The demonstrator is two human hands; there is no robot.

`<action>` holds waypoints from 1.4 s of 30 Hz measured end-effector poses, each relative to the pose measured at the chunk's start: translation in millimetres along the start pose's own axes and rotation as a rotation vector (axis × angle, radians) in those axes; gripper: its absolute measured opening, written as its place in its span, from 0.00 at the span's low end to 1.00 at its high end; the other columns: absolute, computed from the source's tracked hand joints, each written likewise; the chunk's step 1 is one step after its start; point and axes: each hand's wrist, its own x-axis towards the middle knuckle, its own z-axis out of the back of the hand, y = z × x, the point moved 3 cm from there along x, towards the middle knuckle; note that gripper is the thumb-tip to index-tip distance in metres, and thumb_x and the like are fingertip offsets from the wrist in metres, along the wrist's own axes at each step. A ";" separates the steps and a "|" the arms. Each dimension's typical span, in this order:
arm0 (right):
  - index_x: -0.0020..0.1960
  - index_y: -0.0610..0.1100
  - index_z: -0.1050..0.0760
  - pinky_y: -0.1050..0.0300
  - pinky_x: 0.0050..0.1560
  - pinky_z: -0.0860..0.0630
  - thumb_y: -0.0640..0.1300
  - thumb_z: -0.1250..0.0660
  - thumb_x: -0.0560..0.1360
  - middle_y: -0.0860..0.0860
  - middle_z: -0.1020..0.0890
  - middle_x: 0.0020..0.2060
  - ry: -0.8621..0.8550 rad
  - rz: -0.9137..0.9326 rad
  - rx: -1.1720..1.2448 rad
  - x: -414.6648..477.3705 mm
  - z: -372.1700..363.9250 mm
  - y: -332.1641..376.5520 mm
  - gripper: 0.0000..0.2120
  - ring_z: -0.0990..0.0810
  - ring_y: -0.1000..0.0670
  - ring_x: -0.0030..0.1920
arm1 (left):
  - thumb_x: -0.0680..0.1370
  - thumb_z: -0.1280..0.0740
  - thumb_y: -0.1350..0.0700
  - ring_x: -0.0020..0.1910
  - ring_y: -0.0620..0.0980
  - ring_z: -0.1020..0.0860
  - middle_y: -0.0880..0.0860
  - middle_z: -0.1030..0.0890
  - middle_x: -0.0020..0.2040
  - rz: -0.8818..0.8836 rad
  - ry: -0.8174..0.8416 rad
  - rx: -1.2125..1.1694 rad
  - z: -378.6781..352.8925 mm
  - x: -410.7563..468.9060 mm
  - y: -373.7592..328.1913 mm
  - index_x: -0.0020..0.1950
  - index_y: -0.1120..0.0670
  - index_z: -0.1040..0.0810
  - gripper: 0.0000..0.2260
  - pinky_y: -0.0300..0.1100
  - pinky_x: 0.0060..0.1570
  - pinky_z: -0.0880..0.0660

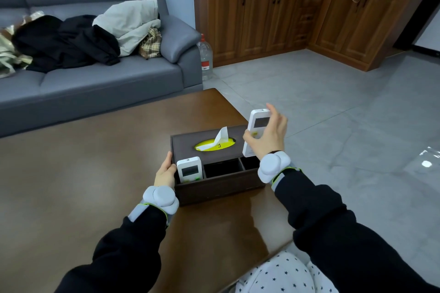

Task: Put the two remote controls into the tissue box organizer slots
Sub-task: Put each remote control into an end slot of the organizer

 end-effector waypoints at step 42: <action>0.59 0.38 0.25 0.64 0.55 0.33 0.43 0.40 0.78 0.41 0.22 0.60 0.346 -0.187 0.092 47.7 -16.0 -25.8 0.14 0.25 0.44 0.61 | 0.72 0.30 0.62 0.73 0.53 0.36 0.58 0.30 0.71 -0.437 0.258 0.832 -5.7 32.2 -65.3 0.60 0.57 0.20 0.16 0.36 0.68 0.44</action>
